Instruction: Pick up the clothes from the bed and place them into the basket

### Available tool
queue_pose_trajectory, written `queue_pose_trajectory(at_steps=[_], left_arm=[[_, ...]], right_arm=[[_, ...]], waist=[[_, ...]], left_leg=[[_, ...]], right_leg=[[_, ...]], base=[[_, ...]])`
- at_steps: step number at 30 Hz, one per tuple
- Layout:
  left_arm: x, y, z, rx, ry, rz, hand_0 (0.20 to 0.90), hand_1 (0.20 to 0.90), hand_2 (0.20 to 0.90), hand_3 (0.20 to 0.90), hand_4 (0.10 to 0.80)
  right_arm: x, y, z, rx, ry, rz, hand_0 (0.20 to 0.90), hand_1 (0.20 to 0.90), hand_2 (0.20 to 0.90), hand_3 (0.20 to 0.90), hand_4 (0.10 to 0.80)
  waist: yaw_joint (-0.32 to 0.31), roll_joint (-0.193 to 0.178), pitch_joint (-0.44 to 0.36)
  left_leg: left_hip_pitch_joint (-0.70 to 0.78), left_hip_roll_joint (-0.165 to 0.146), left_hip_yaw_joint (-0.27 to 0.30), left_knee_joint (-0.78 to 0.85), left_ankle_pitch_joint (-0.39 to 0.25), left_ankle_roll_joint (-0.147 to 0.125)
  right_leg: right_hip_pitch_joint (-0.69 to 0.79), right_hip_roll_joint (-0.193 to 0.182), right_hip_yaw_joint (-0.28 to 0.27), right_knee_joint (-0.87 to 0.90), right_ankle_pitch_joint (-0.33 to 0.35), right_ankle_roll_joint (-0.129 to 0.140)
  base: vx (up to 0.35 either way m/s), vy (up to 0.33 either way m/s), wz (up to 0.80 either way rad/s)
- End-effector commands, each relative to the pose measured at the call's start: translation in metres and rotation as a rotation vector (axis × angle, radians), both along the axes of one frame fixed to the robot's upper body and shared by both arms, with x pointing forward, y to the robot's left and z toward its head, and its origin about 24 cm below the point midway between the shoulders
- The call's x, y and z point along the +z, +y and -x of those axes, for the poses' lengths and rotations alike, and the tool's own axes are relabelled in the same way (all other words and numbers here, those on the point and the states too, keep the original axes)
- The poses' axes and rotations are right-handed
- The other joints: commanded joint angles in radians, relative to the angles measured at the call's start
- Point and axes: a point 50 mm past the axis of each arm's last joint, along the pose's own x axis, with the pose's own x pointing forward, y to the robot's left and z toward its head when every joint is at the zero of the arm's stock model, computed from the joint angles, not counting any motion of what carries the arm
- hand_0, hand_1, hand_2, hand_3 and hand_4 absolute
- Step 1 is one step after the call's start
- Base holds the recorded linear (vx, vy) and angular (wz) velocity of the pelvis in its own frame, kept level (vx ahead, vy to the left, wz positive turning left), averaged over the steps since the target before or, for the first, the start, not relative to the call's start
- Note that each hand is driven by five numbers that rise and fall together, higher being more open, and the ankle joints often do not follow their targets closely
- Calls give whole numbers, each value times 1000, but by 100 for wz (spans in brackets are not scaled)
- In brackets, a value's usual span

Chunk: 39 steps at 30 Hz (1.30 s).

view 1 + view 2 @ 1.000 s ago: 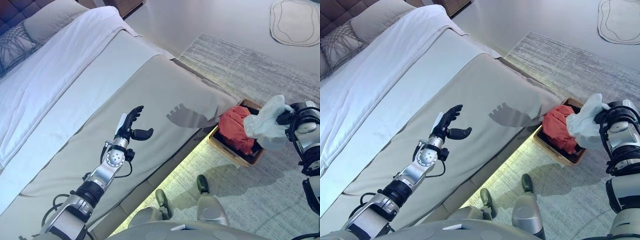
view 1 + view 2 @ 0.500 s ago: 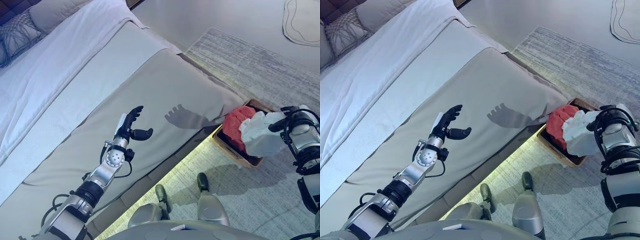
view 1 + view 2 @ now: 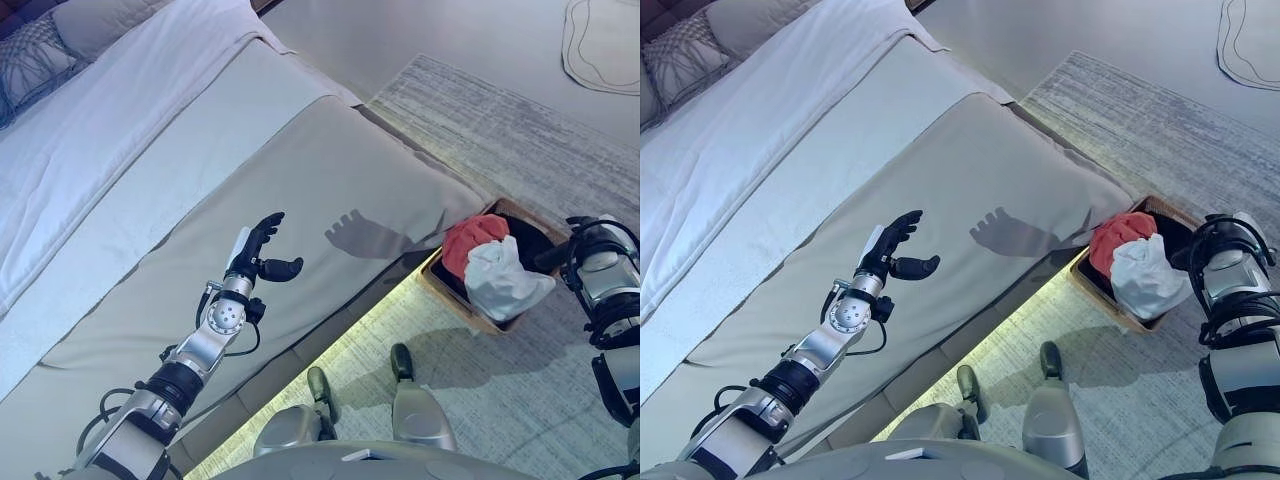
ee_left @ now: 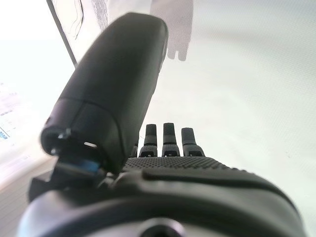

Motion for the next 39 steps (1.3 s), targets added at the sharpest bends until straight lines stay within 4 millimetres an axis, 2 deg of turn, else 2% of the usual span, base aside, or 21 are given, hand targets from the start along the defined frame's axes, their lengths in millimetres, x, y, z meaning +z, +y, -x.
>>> queue_pose_trajectory(at_steps=[1, 5, 8, 10, 11, 12, 13, 19, 23, 30, 39], left_arm=[[26, 5, -11, -11, -143, 10, 900, 900, 900, 900, 800], [18, 8, -7, 12, -115, 10, 900, 900, 900, 900, 800], [11, 12, -3, 40, -110, -11, 900, 900, 900, 900, 800], [2, 13, 0, 52, -81, -46, 900, 900, 900, 900, 800], [0, 14, 1, 53, -75, -49, 900, 900, 900, 900, 800], [-7, 15, 6, 62, -53, -61, 900, 900, 900, 900, 800], [-8, 15, 6, 63, -50, -63, 900, 900, 900, 900, 800], [-25, 21, 25, 97, 4, -60, 900, 900, 900, 900, 800], [-31, 25, 35, 105, 31, -61, 900, 900, 900, 900, 800], [-39, 30, 45, 109, 74, -62, 900, 900, 900, 900, 800], [-46, 31, 53, 142, 123, -16, 900, 900, 900, 900, 800]], right_arm=[[49, 11, -26, 93, -202, 129, 900, 900, 900, 900, 800], [43, 24, -29, 138, -239, 124, 900, 900, 900, 900, 800], [29, 42, -31, 171, -265, 129, 900, 900, 900, 900, 800], [15, 64, -34, 209, -284, 116, 900, 900, 900, 900, 800], [13, 68, -35, 218, -285, 119, 900, 900, 900, 900, 800], [2, 84, -36, 267, -273, 131, 900, 900, 900, 900, 800], [0, 87, -36, 273, -273, 130, 900, 900, 900, 900, 800], [-34, 123, -26, 413, -233, 111, 900, 900, 900, 900, 800], [-40, 144, -25, 545, -210, 212, 900, 900, 900, 900, 800], [-49, 170, -18, 646, -226, 275, 900, 900, 900, 900, 800], [-82, 204, 12, 662, -249, 127, 900, 900, 900, 900, 800]], waist=[[-3, -72, -73], [5, -85, -90], [16, -100, -108], [26, -113, -122], [28, -116, -124], [36, -124, -132], [37, -126, -134], [77, -143, -152], [112, -147, -166], [150, -157, -189], [177, -174, -203]], left_leg=[[70, 50, 24, 2, -68, -57], [69, 50, 13, 2, -65, -54], [65, 52, -4, 2, -63, -51], [60, 52, -19, 2, -61, -47], [59, 52, -21, 2, -61, -47], [58, 52, -30, 2, -60, -45], [58, 52, -32, 2, -60, -44], [52, 49, -67, 2, -63, -34], [52, 44, -94, 2, -67, -29], [40, 34, -128, 2, -69, -24], [32, 25, -155, 2, -75, -10]], right_leg=[[32, -20, 0, 6, -39, 4], [44, -20, -12, 6, -43, 2], [53, -20, -24, 6, -45, 1], [60, -22, -34, 6, -47, 1], [62, -22, -37, 6, -47, 2], [67, -24, -43, 6, -48, 2], [68, -24, -44, 6, -48, 2], [90, -31, -80, 6, -57, 1], [115, -40, -117, 6, -70, 0], [135, -51, -162, 6, -81, 8], [148, -58, -188, 6, -85, 20]], base=[[30, 25, 0], [29, -11, 0], [39, -41, 4], [48, -42, 9], [76, -45, 20], [57, -27, 21], [72, -21, 21], [46, 8, 16], [68, 55, 25], [36, 29, 21], [23, 5, 9]])
